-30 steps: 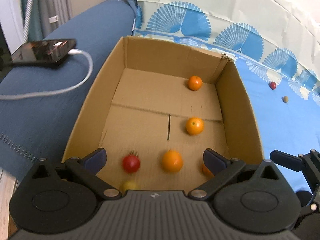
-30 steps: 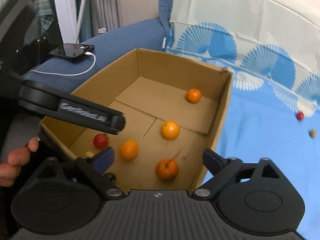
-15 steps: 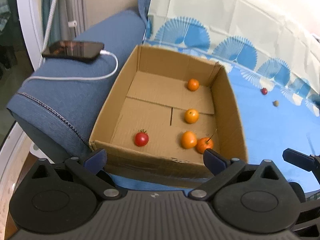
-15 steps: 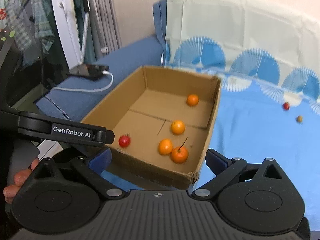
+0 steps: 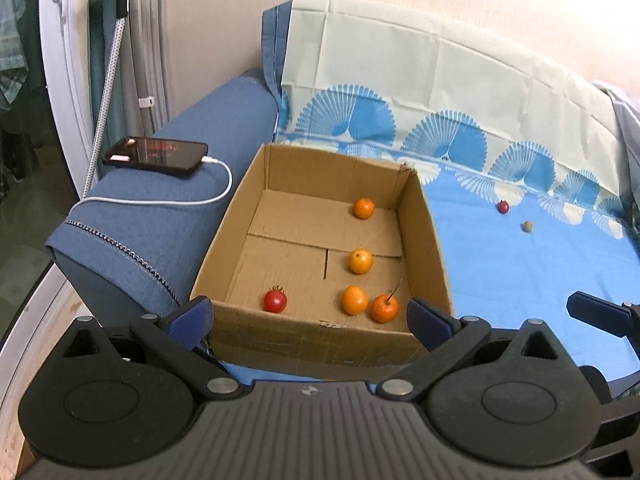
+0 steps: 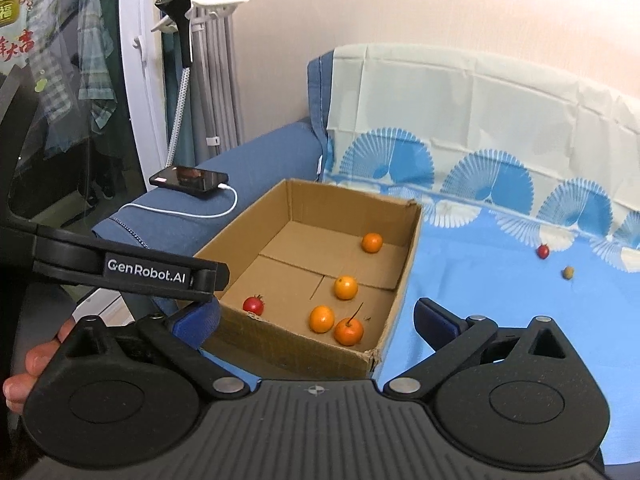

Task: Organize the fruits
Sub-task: 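Lift both open tools out of the box and hold above it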

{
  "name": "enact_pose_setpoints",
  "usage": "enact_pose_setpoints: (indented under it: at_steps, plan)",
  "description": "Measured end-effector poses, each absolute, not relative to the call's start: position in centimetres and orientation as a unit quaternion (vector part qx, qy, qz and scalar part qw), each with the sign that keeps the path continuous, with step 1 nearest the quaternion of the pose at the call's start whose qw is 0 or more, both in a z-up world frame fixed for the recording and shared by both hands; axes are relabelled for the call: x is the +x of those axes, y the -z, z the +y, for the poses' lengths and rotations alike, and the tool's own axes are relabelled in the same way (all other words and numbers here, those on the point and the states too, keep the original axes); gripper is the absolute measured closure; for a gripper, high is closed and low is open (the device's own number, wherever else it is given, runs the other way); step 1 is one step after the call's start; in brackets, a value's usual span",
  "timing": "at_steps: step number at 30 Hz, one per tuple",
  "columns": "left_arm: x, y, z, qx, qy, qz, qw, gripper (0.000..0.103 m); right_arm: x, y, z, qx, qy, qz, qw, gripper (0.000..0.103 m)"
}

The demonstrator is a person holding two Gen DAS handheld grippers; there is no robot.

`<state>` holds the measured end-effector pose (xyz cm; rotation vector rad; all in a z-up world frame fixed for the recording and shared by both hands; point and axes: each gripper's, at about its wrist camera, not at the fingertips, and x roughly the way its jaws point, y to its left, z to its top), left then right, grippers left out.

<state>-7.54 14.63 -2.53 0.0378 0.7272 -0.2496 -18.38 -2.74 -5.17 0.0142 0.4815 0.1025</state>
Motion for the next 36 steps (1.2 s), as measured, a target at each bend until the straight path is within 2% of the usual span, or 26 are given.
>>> enact_pose_setpoints:
  at_steps: [36]
  plan:
    - [-6.5, 3.5, 14.3, 0.044, 0.109, 0.379, 0.918, 0.0, -17.1, 6.6, -3.6, 0.042, -0.057, 0.263, 0.962, 0.001]
